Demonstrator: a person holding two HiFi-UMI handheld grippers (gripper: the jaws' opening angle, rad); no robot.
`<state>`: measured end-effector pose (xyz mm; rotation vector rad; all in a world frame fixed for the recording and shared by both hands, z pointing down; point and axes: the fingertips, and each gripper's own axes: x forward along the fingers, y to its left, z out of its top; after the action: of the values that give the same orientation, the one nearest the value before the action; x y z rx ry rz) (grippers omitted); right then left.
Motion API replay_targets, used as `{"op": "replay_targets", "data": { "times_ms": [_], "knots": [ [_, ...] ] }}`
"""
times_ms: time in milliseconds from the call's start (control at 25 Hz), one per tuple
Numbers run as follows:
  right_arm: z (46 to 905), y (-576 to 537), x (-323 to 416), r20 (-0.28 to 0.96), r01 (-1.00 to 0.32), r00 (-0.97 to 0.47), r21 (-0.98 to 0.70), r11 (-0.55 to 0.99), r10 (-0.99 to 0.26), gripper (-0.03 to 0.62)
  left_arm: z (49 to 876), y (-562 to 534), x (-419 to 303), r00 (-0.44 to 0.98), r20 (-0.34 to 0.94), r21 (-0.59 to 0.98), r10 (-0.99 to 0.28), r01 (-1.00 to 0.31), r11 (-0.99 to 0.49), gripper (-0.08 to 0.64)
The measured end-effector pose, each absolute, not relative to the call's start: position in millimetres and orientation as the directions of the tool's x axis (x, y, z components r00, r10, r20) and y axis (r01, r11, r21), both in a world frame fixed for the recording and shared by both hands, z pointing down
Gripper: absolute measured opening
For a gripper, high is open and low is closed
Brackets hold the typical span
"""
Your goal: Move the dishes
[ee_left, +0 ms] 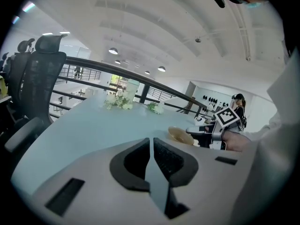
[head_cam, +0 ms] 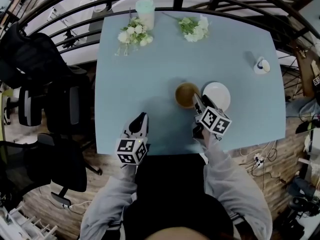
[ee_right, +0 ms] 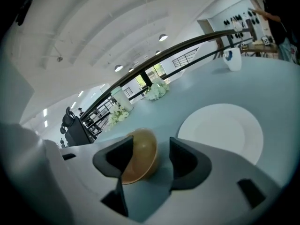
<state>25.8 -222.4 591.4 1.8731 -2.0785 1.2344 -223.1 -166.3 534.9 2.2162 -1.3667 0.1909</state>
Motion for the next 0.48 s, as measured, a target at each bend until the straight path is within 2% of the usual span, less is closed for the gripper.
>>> {"op": "replay_targets", "data": {
  "times_ms": [160, 480],
  "knots": [
    [574, -215, 27, 0.485, -0.854, -0.272, -0.519, -0.023, -0.831, 0.33, 525, -165, -225, 0.487, 0.358, 0.354, -0.797, -0.86, -0.367, 0.038],
    [533, -184, 32, 0.354, -0.851, -0.238, -0.525, 0.019, -0.904, 0.301, 503, -151, -233, 0.511, 0.305, 0.337, -0.803, -0.847, -0.411, 0.038]
  ]
}}
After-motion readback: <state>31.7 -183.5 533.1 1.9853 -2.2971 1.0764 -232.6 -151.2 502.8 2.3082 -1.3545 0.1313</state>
